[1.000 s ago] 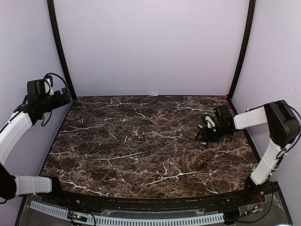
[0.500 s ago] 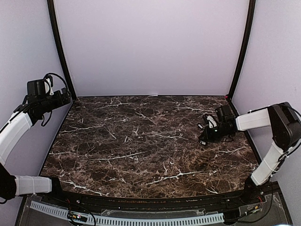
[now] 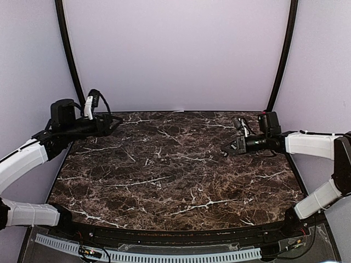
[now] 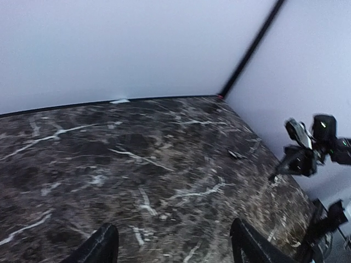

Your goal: Remove the keys from the keyring

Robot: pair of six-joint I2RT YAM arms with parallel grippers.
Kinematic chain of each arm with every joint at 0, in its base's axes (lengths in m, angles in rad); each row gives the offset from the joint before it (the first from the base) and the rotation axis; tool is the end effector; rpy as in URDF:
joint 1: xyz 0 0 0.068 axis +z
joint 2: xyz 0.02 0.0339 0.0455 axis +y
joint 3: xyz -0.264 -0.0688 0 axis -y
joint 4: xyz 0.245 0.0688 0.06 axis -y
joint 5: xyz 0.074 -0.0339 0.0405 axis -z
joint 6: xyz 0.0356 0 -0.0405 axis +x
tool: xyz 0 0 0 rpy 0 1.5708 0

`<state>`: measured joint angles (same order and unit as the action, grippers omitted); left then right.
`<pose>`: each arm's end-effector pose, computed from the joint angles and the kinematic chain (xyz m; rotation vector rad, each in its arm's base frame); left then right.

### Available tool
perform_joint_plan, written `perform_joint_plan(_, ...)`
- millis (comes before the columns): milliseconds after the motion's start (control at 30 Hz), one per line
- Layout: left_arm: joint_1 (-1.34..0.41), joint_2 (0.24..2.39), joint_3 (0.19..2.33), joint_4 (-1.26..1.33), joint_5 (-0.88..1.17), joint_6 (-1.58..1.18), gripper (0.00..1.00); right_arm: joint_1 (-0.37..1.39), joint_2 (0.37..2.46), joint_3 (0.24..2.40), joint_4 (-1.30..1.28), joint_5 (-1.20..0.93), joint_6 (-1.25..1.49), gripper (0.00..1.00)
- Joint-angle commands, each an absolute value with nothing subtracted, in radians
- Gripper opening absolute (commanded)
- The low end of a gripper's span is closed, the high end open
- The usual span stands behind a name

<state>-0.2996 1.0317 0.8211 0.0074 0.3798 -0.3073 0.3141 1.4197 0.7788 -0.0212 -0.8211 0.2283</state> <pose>0.2268 -0.0839 0.3259 0.2755 1.8043 -0.7699 0.2678 0.1144 0.2157 -0.5607 2.1741 1.2084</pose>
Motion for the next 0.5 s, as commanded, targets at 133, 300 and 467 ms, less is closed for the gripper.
perform_joint_plan(133,-0.729,1.229,0.847,0.389,0.536,-0.358,0.73,0.434,1.323,0.897,0.090,-1.120,0.296,0.00)
perform_joint_plan(300,-0.822,1.344,0.899,0.506,0.595,-0.344,0.76,0.487,1.273,0.919,0.209,-1.211,0.400,0.00)
perform_joint_plan(467,-0.862,1.451,0.966,0.586,0.655,-0.374,0.77,0.525,1.250,0.939,0.293,-1.281,0.473,0.00)
